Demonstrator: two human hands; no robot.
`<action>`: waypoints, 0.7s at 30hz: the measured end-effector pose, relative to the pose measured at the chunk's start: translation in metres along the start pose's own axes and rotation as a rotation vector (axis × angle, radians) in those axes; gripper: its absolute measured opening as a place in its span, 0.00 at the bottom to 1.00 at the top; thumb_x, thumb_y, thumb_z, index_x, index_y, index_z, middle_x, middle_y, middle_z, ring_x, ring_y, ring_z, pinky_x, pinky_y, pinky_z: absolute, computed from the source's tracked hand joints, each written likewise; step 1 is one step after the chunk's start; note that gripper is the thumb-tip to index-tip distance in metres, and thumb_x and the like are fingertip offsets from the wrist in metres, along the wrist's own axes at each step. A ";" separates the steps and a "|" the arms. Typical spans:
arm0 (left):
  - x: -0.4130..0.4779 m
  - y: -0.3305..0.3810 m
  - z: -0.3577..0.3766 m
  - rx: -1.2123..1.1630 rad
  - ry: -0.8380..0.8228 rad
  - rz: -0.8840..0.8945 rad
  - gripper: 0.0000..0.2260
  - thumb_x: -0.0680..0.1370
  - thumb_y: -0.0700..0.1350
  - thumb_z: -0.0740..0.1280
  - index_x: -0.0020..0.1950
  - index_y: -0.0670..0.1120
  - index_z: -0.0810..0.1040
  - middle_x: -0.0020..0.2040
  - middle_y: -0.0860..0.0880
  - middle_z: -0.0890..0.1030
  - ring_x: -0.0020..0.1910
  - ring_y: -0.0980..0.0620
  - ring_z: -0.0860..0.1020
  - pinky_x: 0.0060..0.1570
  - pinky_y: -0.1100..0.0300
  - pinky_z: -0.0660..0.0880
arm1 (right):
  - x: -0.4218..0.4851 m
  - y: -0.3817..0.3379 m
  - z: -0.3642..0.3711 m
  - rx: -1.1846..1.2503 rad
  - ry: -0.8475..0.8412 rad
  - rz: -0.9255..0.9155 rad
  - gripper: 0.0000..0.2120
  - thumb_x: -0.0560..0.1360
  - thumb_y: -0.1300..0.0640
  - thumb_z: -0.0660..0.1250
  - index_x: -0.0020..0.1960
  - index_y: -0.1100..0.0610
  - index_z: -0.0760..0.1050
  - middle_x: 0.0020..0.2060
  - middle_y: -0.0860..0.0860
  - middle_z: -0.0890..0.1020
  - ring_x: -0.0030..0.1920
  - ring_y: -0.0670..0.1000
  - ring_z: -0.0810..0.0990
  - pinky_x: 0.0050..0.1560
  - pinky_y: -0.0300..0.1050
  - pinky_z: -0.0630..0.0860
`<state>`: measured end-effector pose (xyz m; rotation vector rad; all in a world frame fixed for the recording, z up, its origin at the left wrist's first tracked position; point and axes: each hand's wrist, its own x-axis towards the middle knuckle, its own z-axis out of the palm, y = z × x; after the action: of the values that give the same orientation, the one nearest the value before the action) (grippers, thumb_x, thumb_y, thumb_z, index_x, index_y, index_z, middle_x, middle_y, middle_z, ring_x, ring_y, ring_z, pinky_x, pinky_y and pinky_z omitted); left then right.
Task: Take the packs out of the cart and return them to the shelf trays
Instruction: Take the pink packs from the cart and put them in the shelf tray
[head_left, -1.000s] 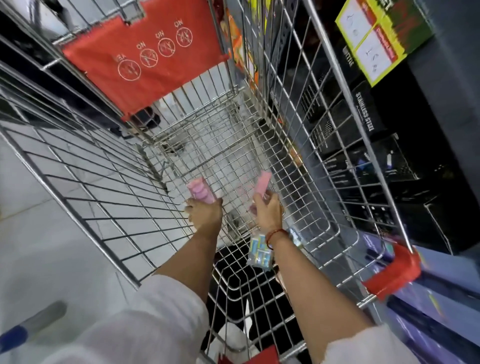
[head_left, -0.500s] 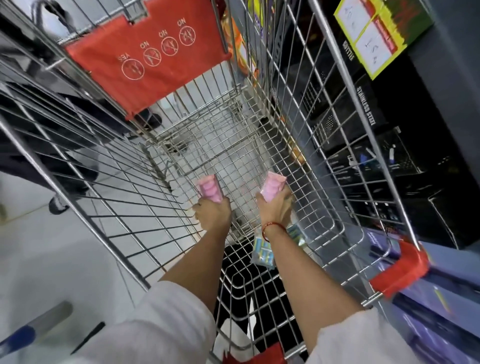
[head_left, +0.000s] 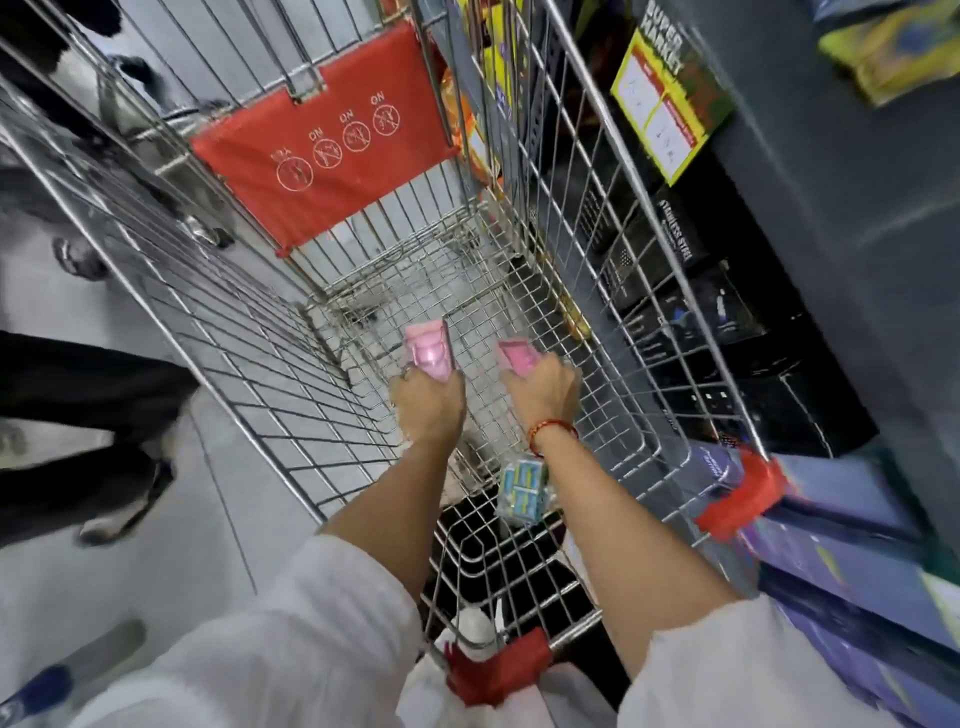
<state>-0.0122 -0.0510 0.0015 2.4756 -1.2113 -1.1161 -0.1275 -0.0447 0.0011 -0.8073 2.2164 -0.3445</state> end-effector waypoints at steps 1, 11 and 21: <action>-0.002 0.005 -0.003 -0.006 0.009 0.018 0.22 0.72 0.57 0.63 0.53 0.39 0.76 0.53 0.38 0.77 0.45 0.42 0.79 0.45 0.47 0.81 | -0.006 -0.006 -0.009 0.012 0.014 -0.026 0.21 0.68 0.51 0.74 0.54 0.63 0.75 0.49 0.56 0.77 0.41 0.52 0.73 0.28 0.36 0.68; -0.065 0.064 -0.060 -0.178 0.123 0.341 0.19 0.68 0.62 0.65 0.51 0.52 0.76 0.47 0.48 0.82 0.44 0.48 0.81 0.45 0.49 0.81 | -0.069 -0.045 -0.097 0.139 0.250 -0.302 0.18 0.67 0.51 0.74 0.53 0.58 0.75 0.54 0.53 0.76 0.56 0.52 0.73 0.34 0.32 0.62; -0.155 0.122 -0.129 -0.284 0.240 0.630 0.21 0.69 0.56 0.68 0.57 0.46 0.77 0.48 0.46 0.77 0.47 0.49 0.75 0.43 0.59 0.69 | -0.129 -0.048 -0.198 0.184 0.747 -0.599 0.22 0.64 0.52 0.71 0.54 0.63 0.78 0.44 0.59 0.81 0.48 0.61 0.77 0.53 0.47 0.71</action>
<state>-0.0584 -0.0378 0.2326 1.7611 -1.4791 -0.7300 -0.1809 0.0012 0.2318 -1.3948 2.4838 -1.2967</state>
